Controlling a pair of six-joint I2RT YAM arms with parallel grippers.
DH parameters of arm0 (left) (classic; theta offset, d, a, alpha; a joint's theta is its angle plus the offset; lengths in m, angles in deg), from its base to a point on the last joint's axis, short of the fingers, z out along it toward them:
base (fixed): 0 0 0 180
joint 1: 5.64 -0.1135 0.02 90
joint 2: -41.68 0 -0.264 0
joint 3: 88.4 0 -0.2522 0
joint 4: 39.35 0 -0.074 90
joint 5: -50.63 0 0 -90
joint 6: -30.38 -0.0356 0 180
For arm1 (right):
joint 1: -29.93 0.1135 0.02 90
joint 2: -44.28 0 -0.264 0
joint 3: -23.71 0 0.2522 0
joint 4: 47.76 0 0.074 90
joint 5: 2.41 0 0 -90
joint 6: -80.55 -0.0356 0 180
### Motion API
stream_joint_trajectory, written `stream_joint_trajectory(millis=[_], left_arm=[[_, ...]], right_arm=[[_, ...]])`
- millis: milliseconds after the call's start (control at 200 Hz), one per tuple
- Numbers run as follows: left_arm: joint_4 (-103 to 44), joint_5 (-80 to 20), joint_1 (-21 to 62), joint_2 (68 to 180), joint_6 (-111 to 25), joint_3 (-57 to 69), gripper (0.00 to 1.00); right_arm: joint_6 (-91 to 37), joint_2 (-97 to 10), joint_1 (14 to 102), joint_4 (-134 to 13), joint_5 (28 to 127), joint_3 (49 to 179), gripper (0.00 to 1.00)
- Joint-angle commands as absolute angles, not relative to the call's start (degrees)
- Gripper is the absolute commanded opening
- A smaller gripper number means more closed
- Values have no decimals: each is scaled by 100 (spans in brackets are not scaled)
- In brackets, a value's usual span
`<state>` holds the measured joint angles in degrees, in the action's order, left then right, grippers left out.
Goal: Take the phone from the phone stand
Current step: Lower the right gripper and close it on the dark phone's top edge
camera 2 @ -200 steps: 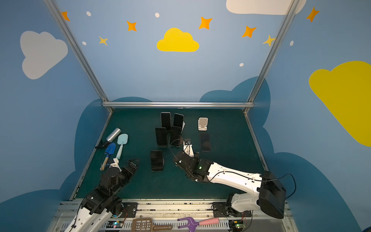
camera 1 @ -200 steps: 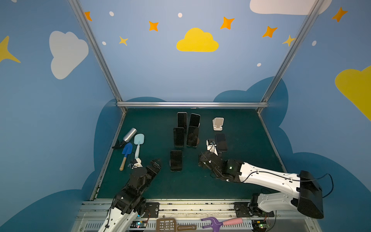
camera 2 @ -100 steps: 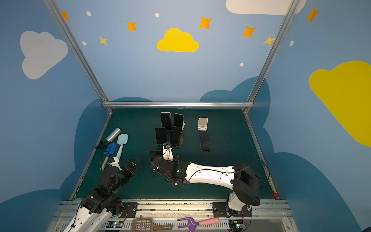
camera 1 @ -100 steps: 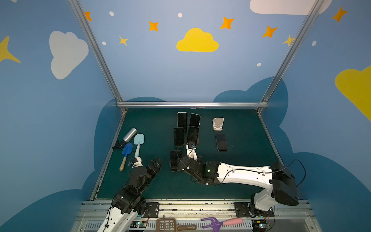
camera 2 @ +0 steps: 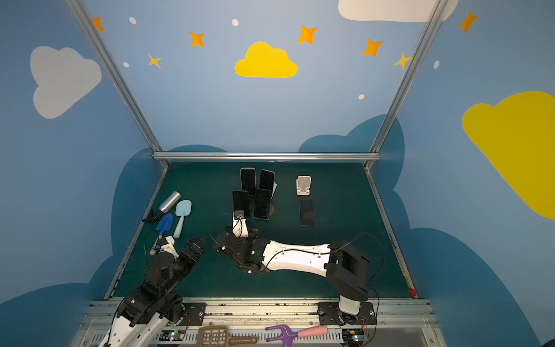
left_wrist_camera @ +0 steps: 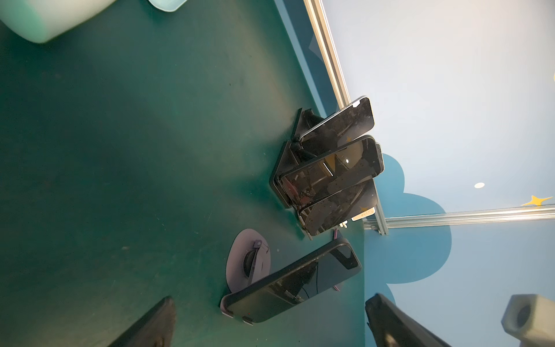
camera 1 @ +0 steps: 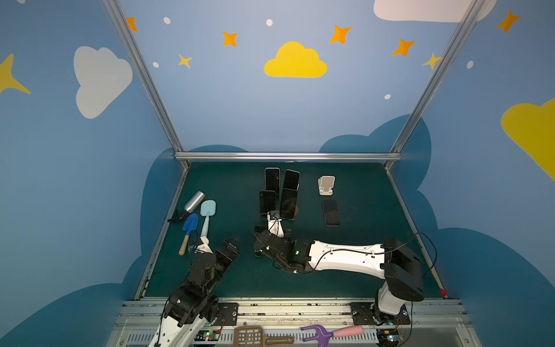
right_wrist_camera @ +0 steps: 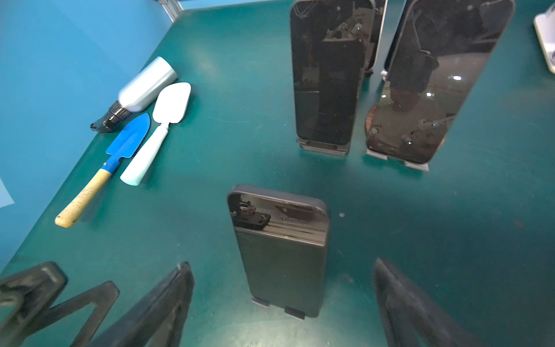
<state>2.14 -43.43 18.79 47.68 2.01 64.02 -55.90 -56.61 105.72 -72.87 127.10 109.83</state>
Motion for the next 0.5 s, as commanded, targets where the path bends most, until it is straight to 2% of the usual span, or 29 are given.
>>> stream_joint_trajectory(millis=[0, 495], left_arm=[[247, -4430, 1880, 4748, 178, 6343, 100], [263, -4430, 1880, 4737, 158, 6281, 100]], right_arm=[[-5372, -5878, 10543, -7259, 12723, 11227, 93], [-5635, -6380, 10376, -7435, 12919, 11657, 93]])
